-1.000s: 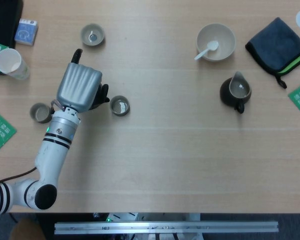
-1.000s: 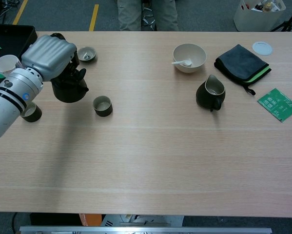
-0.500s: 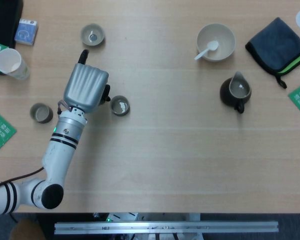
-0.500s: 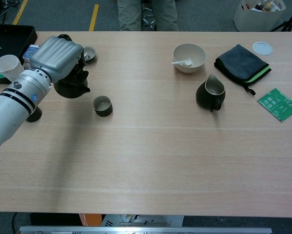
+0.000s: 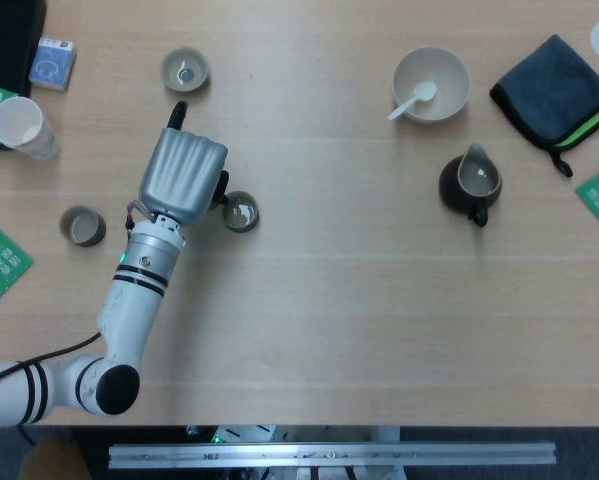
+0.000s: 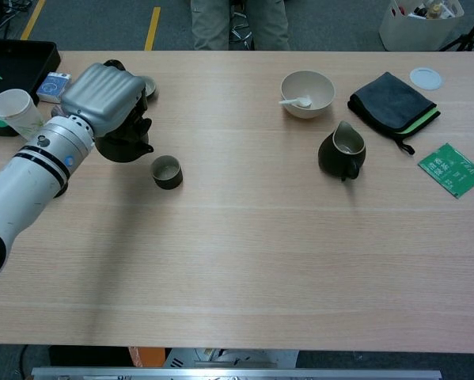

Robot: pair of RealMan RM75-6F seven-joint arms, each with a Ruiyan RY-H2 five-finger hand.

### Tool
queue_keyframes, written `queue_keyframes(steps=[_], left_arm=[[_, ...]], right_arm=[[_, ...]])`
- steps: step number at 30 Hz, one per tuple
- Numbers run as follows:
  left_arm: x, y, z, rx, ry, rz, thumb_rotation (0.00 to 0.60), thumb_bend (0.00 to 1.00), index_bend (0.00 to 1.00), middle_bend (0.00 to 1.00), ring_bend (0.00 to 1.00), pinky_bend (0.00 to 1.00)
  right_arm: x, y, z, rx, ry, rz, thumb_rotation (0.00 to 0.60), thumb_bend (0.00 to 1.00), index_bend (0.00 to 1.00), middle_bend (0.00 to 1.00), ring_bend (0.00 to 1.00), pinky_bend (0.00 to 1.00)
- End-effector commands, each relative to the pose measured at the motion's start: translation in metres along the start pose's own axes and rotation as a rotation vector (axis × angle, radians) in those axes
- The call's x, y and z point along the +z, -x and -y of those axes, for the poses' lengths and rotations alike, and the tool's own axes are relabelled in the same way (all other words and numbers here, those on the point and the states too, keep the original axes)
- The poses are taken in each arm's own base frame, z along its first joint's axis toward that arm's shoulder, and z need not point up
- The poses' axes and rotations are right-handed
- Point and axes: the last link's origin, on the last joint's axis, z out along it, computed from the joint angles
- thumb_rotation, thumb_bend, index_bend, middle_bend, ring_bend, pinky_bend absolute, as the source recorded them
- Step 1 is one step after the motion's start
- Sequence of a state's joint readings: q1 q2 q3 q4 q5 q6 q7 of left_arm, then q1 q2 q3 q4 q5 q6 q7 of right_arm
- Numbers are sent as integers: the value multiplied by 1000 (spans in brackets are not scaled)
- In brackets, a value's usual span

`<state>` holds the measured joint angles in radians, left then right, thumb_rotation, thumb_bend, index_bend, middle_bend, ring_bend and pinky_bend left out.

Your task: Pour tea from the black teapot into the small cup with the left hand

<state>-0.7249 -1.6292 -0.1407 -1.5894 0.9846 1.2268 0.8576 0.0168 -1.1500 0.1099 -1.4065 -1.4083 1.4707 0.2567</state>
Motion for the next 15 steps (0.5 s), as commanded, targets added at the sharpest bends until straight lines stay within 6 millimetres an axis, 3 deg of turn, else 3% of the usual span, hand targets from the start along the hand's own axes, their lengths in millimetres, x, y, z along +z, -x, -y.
queue_keyframes(steps=[1,15], left_arm=[[1,0,-2,0,-1,1,532,455,902,1000,990,170],[2,6,-12,25,14,0,535,455,901,1000,989,170]], right_arm=[[0,0,0,1,0,0,600,7,176,202,127,142],[-1,0,-2,2,5,-2,600,7,176,202,127,143]])
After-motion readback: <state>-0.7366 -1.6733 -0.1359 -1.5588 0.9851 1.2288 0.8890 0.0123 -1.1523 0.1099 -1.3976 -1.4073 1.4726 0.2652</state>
